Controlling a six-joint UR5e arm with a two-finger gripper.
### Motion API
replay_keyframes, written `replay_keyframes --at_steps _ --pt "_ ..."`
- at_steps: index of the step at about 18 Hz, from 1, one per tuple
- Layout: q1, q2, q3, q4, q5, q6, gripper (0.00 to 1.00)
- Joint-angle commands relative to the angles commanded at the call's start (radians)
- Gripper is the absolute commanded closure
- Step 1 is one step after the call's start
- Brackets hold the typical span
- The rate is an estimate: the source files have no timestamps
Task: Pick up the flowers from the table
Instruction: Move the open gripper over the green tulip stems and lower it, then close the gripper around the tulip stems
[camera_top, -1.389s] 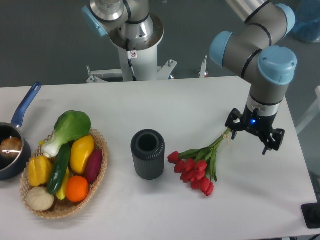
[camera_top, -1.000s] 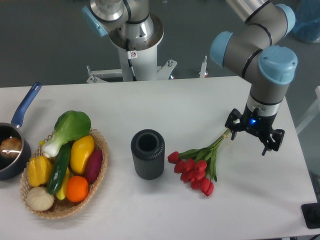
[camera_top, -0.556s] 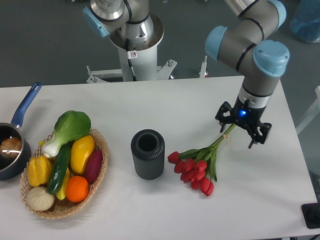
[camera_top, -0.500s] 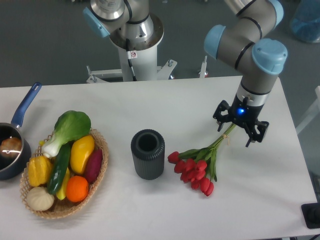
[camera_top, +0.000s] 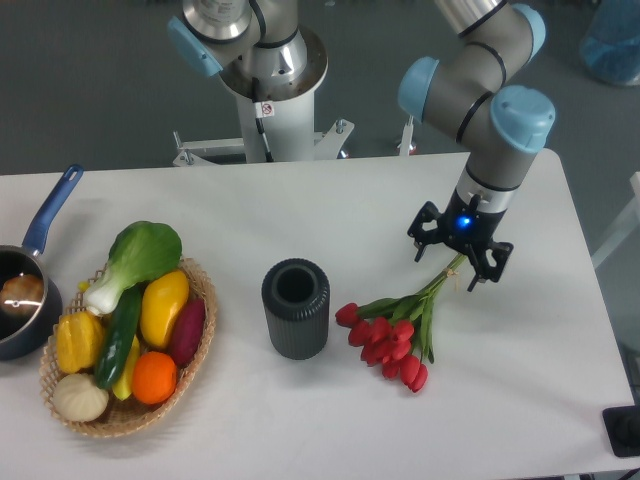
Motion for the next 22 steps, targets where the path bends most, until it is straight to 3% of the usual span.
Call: replay_keyframes --at_steps 5,6,15,17,21,22 --pt "-0.041 -0.049 0.020 0.000 0.005 -0.032 0.00" --pt "-0.048 -0.058 0.020 0.000 0.006 -0.035 0.04" --pt "-0.068 -0.081 0.035 0.003 0.087 -0.035 0.07" --pt "-0.068 -0.087 0.034 0.005 0.087 -0.037 0.18" --pt "-0.080 -0.101 0.048 0.008 0.087 -0.070 0.55" --pt "-0.087 -0.104 0.051 0.011 0.089 -0.081 0.56"
